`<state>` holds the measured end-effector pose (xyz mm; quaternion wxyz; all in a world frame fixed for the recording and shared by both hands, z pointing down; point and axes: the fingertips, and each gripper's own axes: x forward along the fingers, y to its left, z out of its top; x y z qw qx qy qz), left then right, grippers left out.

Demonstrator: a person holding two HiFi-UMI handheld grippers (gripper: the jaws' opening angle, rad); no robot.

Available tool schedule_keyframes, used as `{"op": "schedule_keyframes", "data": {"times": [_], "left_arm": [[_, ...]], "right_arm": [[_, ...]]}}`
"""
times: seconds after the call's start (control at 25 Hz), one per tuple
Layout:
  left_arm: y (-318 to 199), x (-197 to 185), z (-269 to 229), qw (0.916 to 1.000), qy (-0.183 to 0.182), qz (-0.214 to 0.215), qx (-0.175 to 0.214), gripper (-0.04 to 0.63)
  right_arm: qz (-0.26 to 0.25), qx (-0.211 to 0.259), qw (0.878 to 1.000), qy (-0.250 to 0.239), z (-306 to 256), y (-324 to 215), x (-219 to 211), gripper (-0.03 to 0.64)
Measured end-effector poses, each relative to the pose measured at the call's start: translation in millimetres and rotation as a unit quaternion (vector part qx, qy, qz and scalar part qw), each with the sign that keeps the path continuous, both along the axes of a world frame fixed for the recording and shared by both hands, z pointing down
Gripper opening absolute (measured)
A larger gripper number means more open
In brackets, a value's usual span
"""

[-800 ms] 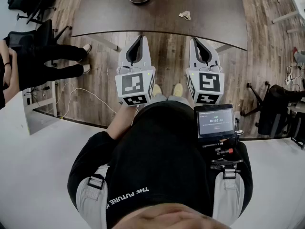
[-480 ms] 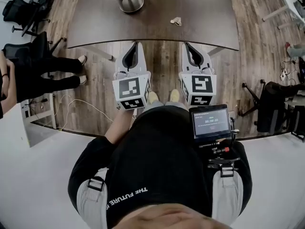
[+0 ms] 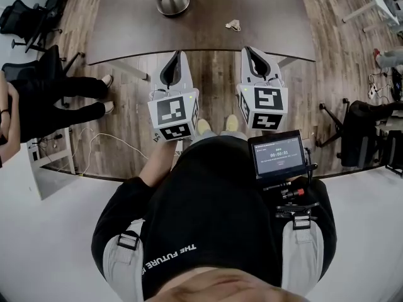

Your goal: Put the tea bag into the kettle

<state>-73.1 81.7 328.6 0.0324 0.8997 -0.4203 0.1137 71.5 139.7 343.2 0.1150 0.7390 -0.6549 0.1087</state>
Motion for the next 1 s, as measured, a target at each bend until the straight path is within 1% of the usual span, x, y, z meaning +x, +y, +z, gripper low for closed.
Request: {"op": "schedule_keyframes", "data": {"times": [0.12,0.28,0.36,0.52,0.6,0.76,1.0], "left_arm": [[0.0,-0.1,-0.1,1.0,0.001,0.006,-0.004,0.003],[-9.0,-26.9,6.3,0.9998,0.006,0.017,-0.009,0.003],[-15.0,-30.0,6.1,0.9997,0.008,0.023,-0.007,0.003],[-7.9,-44.7,3.0,0.9995,0.017,0.026,-0.006,0.003],[-8.9,-41.7,3.0,0.9994,0.015,0.029,-0.007,0.003],[-17.6,-15.7,5.4,0.9992,0.006,0.038,-0.005,0.003],[-35.3,7.7,0.6,0.9995,0.004,0.031,0.002,0.003]], "right_arm": [[0.003,-0.003,1.0,0.007,-7.1,1.0,-3.8,0.006],[-0.001,-0.001,1.0,0.016,-9.8,-7.0,-41.1,0.006],[-0.003,0.002,1.0,0.021,-11.2,-12.9,-48.8,0.006],[-0.002,0.004,1.0,0.028,-14.3,-4.4,-66.3,0.006],[0.0,0.004,1.0,0.029,-15.8,-5.1,-64.0,0.006],[0.002,0.006,1.0,0.024,-13.8,-16.5,-40.1,0.006],[-0.005,0.018,1.0,0.022,-19.5,-37.4,-14.7,0.006]]}}
